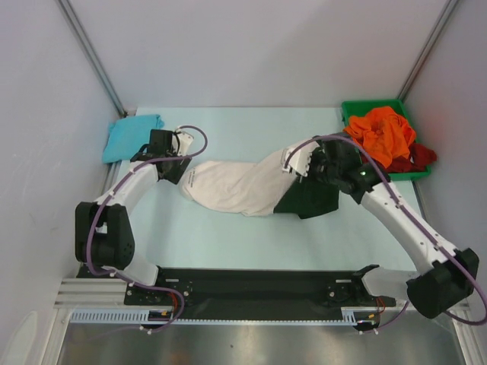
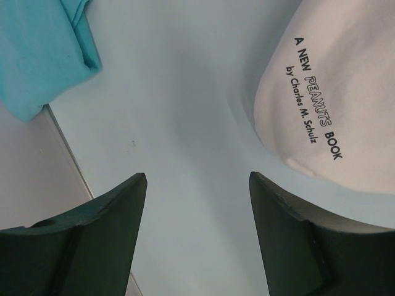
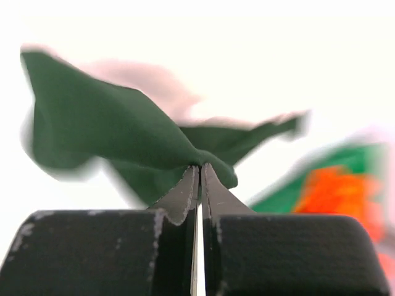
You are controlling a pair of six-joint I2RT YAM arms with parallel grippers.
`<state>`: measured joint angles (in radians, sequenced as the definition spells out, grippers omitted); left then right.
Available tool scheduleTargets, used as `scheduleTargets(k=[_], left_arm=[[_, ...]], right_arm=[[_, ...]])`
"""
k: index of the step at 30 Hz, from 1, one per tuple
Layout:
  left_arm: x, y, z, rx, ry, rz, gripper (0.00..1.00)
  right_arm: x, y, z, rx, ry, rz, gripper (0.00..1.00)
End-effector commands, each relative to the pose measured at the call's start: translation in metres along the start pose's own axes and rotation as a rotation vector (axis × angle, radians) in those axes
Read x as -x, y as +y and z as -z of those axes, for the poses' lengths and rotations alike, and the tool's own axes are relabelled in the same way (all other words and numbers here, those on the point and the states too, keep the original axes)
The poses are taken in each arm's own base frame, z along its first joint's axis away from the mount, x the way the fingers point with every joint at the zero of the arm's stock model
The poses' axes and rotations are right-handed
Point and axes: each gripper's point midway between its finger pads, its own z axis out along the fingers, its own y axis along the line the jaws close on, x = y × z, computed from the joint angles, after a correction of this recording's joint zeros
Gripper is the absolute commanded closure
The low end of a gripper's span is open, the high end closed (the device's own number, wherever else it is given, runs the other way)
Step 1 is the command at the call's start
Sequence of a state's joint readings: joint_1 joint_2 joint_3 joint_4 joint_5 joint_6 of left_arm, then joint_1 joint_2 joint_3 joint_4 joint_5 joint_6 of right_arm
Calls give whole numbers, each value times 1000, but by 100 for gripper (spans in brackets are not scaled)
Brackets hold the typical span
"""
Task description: Fold and stack the t-shirts
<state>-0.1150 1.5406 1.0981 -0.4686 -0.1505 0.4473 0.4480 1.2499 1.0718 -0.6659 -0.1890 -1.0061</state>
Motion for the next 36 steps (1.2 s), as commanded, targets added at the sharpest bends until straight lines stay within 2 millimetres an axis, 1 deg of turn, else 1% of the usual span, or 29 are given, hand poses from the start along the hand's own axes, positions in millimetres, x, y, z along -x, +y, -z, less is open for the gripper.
scheduleTargets(k=[1,2,4,5,6,7,8,9,10,12,13,15,16,18,19,20,21,23,24,25,26,27,28,32,35,36], left_arm=[[24,22,18,67,-92,-34,26],[20,22,18,70,-85,-60,26],[16,22,24,70,-90,-143,28],[10,18,24,52,-82,-163,28],[8,13,27,27,-86,-176,31],[4,2,32,-35,-89,-197,31],[5,-4,35,-71,-99,-200,31],[3,-10,37,-105,-97,-200,31],[2,-22,41,-163,-108,-194,31],[-3,-33,41,-204,-100,-197,30],[-10,-40,40,-230,-88,-194,30],[-16,-47,37,-252,-74,-207,30],[-24,-52,34,-267,-57,-214,30],[-29,-57,28,-282,-42,-221,29],[-33,-60,25,-290,-32,-224,29],[-33,-63,23,-308,-32,-225,29],[-35,-66,18,-319,-23,-221,29],[-33,-69,14,-334,-28,-210,28],[-32,-74,7,-359,-20,-196,27],[-26,-74,5,-364,-24,-192,27],[-25,-76,2,-379,-13,-184,27],[-24,-81,-3,-402,2,-165,28],[-17,-81,-12,-418,17,-153,29],[2,-83,-33,-450,43,-100,32],[14,-81,-40,-450,38,-95,39],[15,-81,-40,-455,37,-94,44]], right_arm=[[64,-46,54,-170,-154,82,100],[84,-56,67,-205,-194,103,100],[102,-68,71,-232,-228,122,100],[108,-74,70,-247,-235,142,100],[120,-87,63,-267,-251,158,100],[124,-96,58,-281,-256,171,100],[127,-105,49,-297,-246,199,100],[136,-123,48,-351,-266,222,100],[133,-133,24,-343,-246,227,100],[133,-155,7,-366,-249,223,100],[130,-179,-12,-378,-233,201,100],[128,-203,-27,-387,-229,150,100],[128,-223,-36,-407,-223,137,100],[126,-242,-41,-433,-204,120,100],[125,-248,-42,-440,-201,117,100],[129,-259,-41,-460,-206,117,100],[129,-261,-41,-461,-203,116,100],[129,-265,-39,-475,-204,107,100],[129,-266,-38,-477,-205,104,100],[127,-265,-38,-474,-202,93,100],[125,-262,-40,-468,-196,85,100],[126,-261,-37,-469,-200,80,100],[124,-259,-37,-468,-198,67,100],[119,-253,-33,-471,-190,46,100],[117,-251,-28,-480,-188,39,100],[115,-250,-28,-481,-182,35,100]])
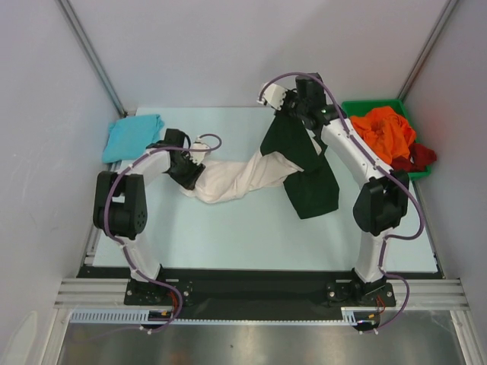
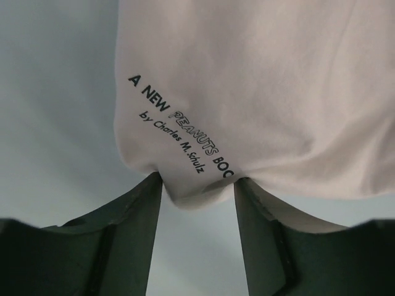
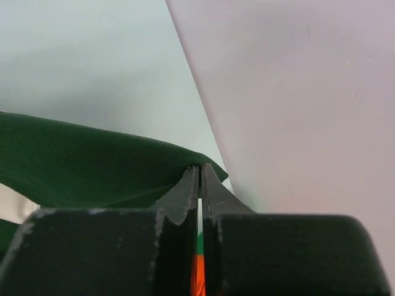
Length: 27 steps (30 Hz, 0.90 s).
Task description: Fold and stack the t-shirts
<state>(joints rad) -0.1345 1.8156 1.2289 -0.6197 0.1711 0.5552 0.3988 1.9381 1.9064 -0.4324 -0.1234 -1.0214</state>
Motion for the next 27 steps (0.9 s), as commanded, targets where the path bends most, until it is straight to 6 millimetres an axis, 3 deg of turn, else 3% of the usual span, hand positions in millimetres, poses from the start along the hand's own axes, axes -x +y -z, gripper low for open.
scheduleTargets(k=[1,2,5,6,9,10,11,12,14,15,17,18,20,21,23,24,25,27], left_arm=[[29,1,9,-22,-67,9,46],[29,2,9,-23,-66,6,48],[26,0,8,-36,-48,-2,91],[27,0,10,-33,-52,-1,100],[36,-1,36,-6,-99,-12,100],[44,-3,55,15,-138,-26,100],[46,-5,66,23,-157,-35,100],[51,-11,89,40,-200,-48,100],[47,-23,106,39,-225,-67,100],[45,-32,125,44,-257,-84,99],[35,-49,138,27,-270,-119,100],[35,-55,158,50,-313,-137,100],[27,-68,175,50,-338,-156,100],[28,-74,198,82,-400,-172,100],[29,-79,223,134,-458,-194,99],[31,-80,244,176,-514,-201,100],[37,-76,266,230,-558,-202,100],[45,-70,293,296,-619,-200,100]], right_arm=[[20,-32,34,-116,-43,-15,100],[19,-34,35,-123,-45,-22,100],[13,-35,36,-131,-29,-32,100],[12,-36,38,-135,-26,-40,100],[13,-44,53,-161,-23,-53,100],[15,-46,60,-166,-27,-57,100],[19,-48,78,-172,-34,-61,100],[23,-48,88,-171,-41,-66,100],[28,-33,111,-122,-52,-111,100],[33,-27,134,-119,-65,-125,100],[38,1,161,-65,-63,-148,100],[43,14,192,-65,-85,-139,100],[48,33,222,-58,-93,-120,100],[65,40,255,-86,-151,-97,100],[79,42,284,-116,-187,-138,100],[83,35,296,-129,-205,-181,100],[96,6,314,-177,-245,-220,100],[96,-26,324,-255,-239,-273,100]])
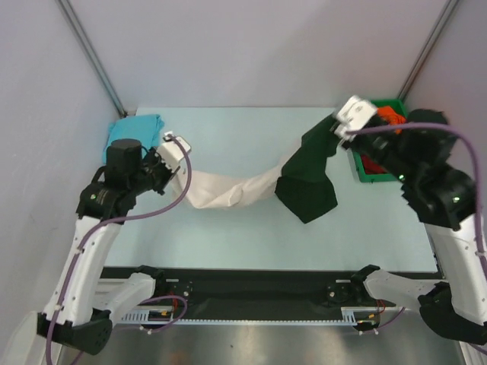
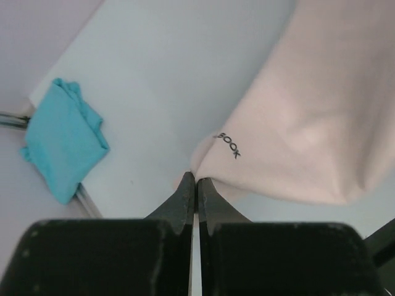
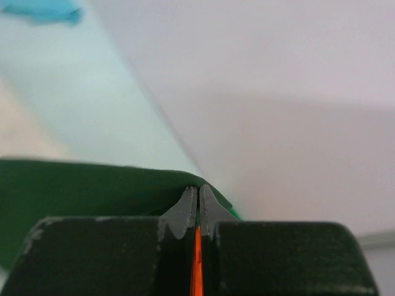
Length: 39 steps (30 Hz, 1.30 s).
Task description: Fold and stack the t-shirts
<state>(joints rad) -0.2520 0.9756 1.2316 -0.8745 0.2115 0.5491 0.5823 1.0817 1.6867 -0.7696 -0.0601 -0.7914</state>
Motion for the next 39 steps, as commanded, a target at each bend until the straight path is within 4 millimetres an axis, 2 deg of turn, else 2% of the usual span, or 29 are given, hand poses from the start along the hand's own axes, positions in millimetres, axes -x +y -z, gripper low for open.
scheduleTargets(k=[1,4,5,7,8,9,11,12,14,15,17,18,19,20,21,22,23,24,27,28,29,30,31,32,33,35,36,37,39], left_arm=[[41,28,39,145,-110,-30,100],[72,59,47,260,-173,-42,99],[78,69,47,301,-180,-37,100],[98,89,35,343,-208,-33,99],[100,94,26,343,-198,-28,100],[96,99,0,325,-150,-13,100],[95,104,-23,298,-110,18,99],[82,102,-55,258,-45,52,98],[67,98,-87,215,11,84,96],[48,94,-119,181,73,99,95],[39,98,-155,184,90,140,95],[33,112,-184,216,132,157,95],[37,121,-198,234,141,169,94],[40,130,-210,254,153,184,71],[30,134,-238,253,198,184,57],[62,157,-230,340,143,168,46],[73,165,-230,373,110,161,36],[81,168,-221,387,85,163,32],[67,144,-206,311,109,222,24],[39,126,-211,259,175,246,24],[37,113,-201,218,167,276,26],[23,102,-199,190,194,297,28],[-11,79,-202,130,266,323,31],[-16,64,-197,69,266,341,38],[-38,45,-196,13,332,367,41],[-63,27,-199,-78,412,476,44],[-62,10,-200,-199,398,555,44],[-71,10,-197,-241,405,622,40],[-75,10,-201,-256,401,629,39]], right_arm=[[10,-60,-3,-168,28,-84,100],[26,-89,-14,-262,-38,23,100],[23,-96,-29,-285,-53,38,100],[19,-96,-48,-250,-84,63,100],[-5,-100,-69,-245,-49,55,100],[-13,-97,-82,-218,-52,50,100],[-49,-100,-107,-212,-9,25,100],[-88,-84,-133,-157,61,-2,100],[-129,-82,-152,-156,125,-36,100],[-173,-62,-175,-110,201,-69,100],[-209,-57,-194,-115,256,-82,100],[-241,-50,-209,-103,321,-98,100],[-256,-49,-218,-106,347,-102,100],[-268,-49,-224,-106,375,-112,100],[-282,-50,-227,-115,413,-121,100],[-297,-49,-238,-108,440,-132,100],[-301,-50,-241,-116,447,-133,100],[-306,-51,-241,-129,461,-132,100],[-305,-52,-238,-144,457,-128,100],[-302,-51,-237,-144,453,-134,100],[-304,-48,-236,-137,459,-140,100],[-305,-45,-236,-131,461,-144,100],[-303,-39,-236,-117,465,-146,100],[-303,-34,-234,-106,467,-148,100],[-303,-30,-234,-95,470,-146,100],[-299,-22,-233,-75,469,-144,100],[-299,-17,-233,-61,470,-147,100],[-298,-15,-232,-54,472,-154,100],[-297,-9,-231,-40,473,-153,100]])
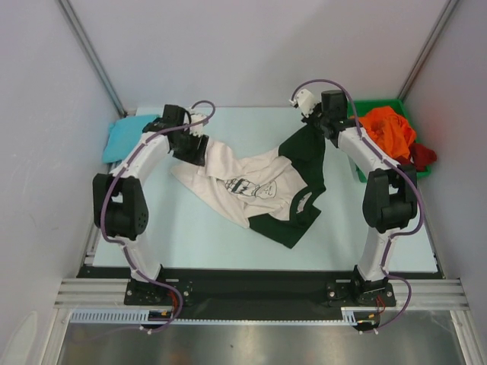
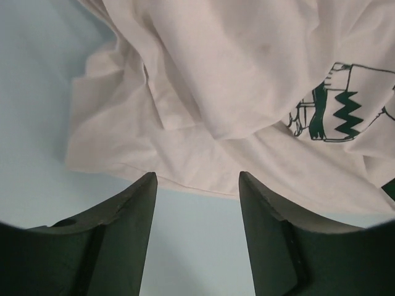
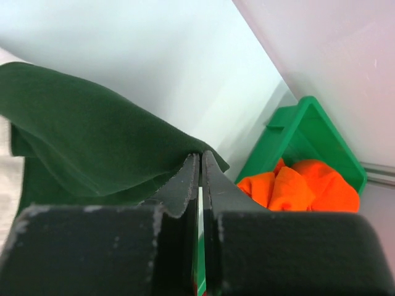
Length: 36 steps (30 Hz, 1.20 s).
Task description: Fold and stack the t-shirts
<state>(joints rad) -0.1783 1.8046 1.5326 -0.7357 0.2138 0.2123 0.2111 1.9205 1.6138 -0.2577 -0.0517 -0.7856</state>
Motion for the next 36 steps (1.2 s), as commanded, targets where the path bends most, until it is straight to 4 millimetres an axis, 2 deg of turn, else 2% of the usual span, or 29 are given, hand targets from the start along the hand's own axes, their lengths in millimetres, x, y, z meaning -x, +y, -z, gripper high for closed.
scheduleTargets(k=[1,7,14,16,23,30,36], left_arm=[[-24,-14,-10,-169,65,142,38],[-15,5,-29,-159,78,178,42],[-11,24,-62,-149,107,184,51],[-9,28,-65,-140,109,171,55],[-27,33,-76,-127,156,174,57],[-26,39,-85,-117,162,163,57],[-31,37,-89,-127,177,158,63]], right_arm=[[23,-6,20,-27,-55,5,100],[18,2,17,-15,-40,18,100],[12,4,14,-11,-19,35,100],[11,3,14,-15,-17,38,100],[6,3,8,-15,-7,29,100],[2,5,5,-9,-1,25,100],[1,3,3,-13,0,19,100]])
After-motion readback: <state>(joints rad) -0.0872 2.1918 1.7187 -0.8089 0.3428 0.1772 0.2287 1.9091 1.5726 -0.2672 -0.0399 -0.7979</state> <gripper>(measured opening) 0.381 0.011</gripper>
